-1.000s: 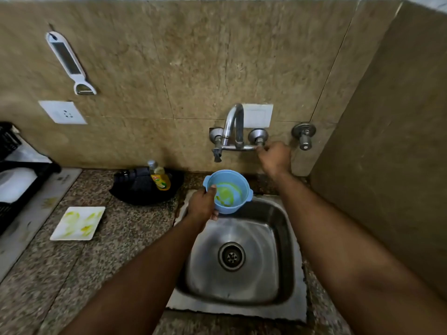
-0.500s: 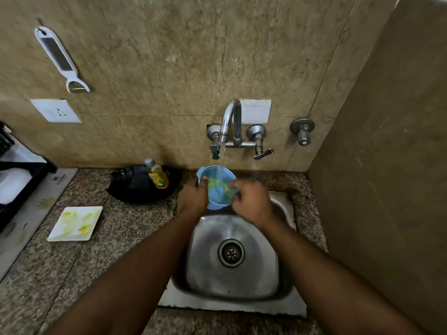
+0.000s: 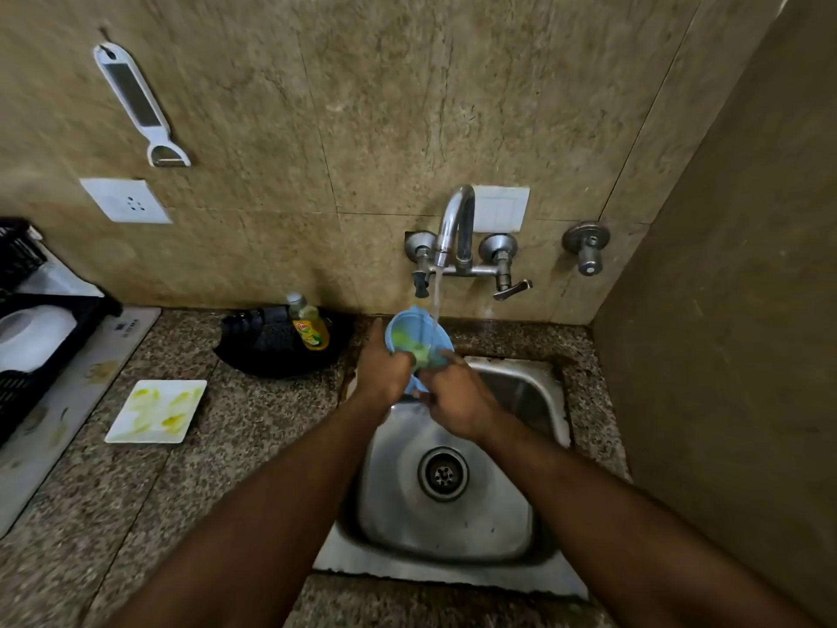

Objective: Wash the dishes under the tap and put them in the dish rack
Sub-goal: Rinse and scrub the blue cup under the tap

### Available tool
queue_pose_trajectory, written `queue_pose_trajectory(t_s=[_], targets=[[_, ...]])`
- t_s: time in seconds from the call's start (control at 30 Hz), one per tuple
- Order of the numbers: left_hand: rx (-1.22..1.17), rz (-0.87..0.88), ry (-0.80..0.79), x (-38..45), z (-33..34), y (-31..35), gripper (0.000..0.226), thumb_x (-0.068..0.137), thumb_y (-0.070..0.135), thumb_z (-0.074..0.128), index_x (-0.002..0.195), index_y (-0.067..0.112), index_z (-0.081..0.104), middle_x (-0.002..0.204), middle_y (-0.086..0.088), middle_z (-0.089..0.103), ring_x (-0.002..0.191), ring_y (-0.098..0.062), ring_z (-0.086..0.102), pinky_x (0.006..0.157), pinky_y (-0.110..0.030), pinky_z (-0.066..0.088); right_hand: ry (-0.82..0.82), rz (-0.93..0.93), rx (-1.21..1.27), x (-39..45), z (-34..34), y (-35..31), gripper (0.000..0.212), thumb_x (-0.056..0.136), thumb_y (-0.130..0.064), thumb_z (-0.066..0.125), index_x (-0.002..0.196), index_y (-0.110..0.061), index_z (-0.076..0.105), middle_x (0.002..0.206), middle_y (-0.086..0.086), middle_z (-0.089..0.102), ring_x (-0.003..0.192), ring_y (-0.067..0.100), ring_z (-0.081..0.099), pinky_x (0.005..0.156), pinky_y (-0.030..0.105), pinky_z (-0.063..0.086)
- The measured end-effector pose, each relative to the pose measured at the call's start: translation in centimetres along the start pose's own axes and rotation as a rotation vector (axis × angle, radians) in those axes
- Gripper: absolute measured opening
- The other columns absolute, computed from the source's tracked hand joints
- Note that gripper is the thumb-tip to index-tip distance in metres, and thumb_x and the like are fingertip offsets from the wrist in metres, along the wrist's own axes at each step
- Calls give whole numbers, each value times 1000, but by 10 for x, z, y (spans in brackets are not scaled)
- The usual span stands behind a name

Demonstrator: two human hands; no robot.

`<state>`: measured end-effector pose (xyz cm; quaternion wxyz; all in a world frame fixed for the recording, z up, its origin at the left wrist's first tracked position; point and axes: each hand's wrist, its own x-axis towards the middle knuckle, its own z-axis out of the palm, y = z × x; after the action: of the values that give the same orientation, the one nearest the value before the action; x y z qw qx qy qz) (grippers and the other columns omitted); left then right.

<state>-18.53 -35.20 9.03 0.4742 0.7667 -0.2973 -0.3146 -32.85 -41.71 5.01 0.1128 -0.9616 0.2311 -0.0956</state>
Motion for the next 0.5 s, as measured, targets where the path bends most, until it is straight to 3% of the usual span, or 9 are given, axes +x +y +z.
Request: queue_pose_trajectory(t_s=[0.1,0.2,0.3,0.37,0.43,0.5], targets=[[123,-5,-42,5,-4,-9,57,62,19,50,113,32,71,104,2,76,98,-25,70,89,-43,59,-78,-106,-105,-8,5,15,27,94,-35,58,109,-18,74,107,4,76,108,25,69,119,42,31],[169,-62,-149,18,-11,-12,56,55,18,53,105,25,77,98,-4,78,94,-29,73,85,-47,62,-133,-14,-109,-9,-1,39,53,89,-35,32,121,-20,71,124,4,69,126,22,60,123,26,14],[50,-104,-50,3,-1,9,49,59,13,63,106,24,73,97,1,75,90,-24,71,74,-30,60,-152,-23,-236,-1,-6,28,39,86,-15,52,117,-21,74,121,1,72,125,18,62,127,38,10],[-99,-117,100,-12,9,16,50,70,2,69,113,26,64,100,6,69,87,-17,66,65,-19,50,-176,-19,-189,-3,5,17,44,83,-12,55,122,-20,73,122,1,73,126,17,61,127,37,13],[-121,-127,202,-14,9,5,52,67,7,67,118,20,68,100,2,71,89,-20,68,67,-22,47,-191,-66,-193,-13,17,18,41,83,-13,57,119,-19,74,120,2,74,124,19,63,126,37,19],[-12,-119,127,-6,3,-11,47,55,15,59,98,19,76,83,-1,74,82,-25,71,65,-26,50,-160,-154,-263,-20,15,27,26,82,-14,62,102,-21,76,104,0,76,110,20,69,124,39,23]])
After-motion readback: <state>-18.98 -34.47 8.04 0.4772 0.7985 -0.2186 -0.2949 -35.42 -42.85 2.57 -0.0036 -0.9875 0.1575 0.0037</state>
